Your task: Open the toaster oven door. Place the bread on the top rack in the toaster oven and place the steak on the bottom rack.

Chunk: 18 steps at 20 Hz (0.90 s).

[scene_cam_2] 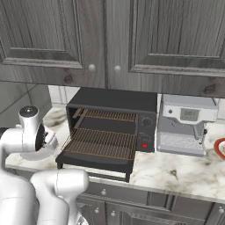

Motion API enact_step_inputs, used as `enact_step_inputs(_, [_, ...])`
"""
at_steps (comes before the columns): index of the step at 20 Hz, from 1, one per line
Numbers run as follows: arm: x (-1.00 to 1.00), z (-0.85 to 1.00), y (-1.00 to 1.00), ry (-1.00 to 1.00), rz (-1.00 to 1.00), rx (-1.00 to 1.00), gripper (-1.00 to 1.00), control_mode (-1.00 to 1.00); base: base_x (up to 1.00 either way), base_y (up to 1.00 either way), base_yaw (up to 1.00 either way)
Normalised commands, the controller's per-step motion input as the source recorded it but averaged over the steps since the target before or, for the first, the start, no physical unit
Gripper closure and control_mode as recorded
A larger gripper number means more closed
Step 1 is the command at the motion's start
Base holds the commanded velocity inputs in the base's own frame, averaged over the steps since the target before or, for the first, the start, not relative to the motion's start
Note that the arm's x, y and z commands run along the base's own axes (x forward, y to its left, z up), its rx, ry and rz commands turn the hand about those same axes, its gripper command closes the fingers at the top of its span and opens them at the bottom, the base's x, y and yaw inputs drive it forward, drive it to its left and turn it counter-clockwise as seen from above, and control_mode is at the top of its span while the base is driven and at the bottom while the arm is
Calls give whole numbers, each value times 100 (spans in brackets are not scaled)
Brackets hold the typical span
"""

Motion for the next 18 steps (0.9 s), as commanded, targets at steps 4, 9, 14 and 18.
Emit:
enact_step_inputs(4, [0, 37, -35, -3, 4, -5, 100, -100, 0, 0, 0])
enact_step_inputs(9, [0, 35, -38, 0, 1, -8, 100, -100, 0, 0, 0])
enact_step_inputs(14, [0, 28, -45, 0, 1, -4, 100, -100, 0, 0, 0])
enact_step_inputs(18, [0, 16, -54, 0, 3, 0, 100, -100, 0, 0, 0])
